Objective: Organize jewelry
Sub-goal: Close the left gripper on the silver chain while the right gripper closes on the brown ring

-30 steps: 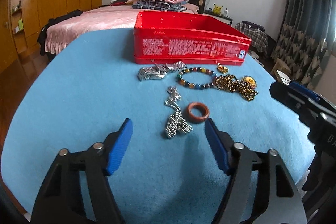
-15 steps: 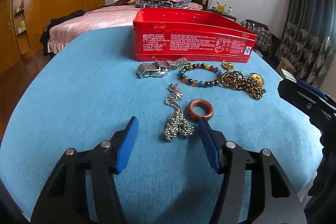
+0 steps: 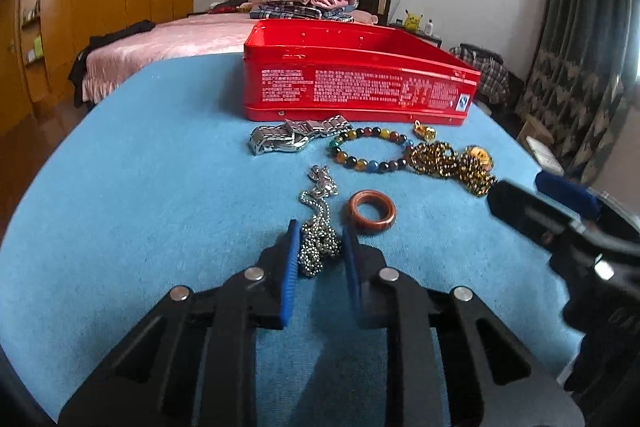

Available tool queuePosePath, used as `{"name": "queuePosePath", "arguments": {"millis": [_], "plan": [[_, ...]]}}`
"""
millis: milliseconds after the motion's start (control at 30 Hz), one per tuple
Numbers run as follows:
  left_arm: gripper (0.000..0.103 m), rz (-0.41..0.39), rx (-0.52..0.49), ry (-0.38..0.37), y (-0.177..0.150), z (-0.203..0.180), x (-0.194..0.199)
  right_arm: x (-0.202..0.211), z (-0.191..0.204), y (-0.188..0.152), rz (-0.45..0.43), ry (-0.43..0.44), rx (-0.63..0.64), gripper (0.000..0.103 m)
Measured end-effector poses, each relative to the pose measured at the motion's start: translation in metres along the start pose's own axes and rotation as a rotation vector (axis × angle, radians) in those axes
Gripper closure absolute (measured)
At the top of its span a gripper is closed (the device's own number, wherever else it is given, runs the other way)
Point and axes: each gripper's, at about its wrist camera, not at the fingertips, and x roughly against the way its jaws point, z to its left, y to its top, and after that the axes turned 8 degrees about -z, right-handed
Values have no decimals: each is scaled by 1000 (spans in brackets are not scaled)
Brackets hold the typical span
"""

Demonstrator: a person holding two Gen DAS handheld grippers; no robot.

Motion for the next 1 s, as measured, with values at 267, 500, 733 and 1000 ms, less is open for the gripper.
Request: {"name": "queuePosePath", "arguments": {"millis": [267, 500, 733, 1000], "plan": [[84, -38, 77, 65, 15, 40, 11, -13, 26, 2, 52, 65, 15, 23], [84, -58, 95, 121, 20, 69, 19, -33, 51, 2, 116, 72, 44, 32], [84, -46, 100, 104, 17, 74, 17, -47, 62, 1, 153, 56, 49, 40], [83, -26, 99, 81, 12, 73, 15, -54, 62, -2, 185, 26, 44, 50]]}}
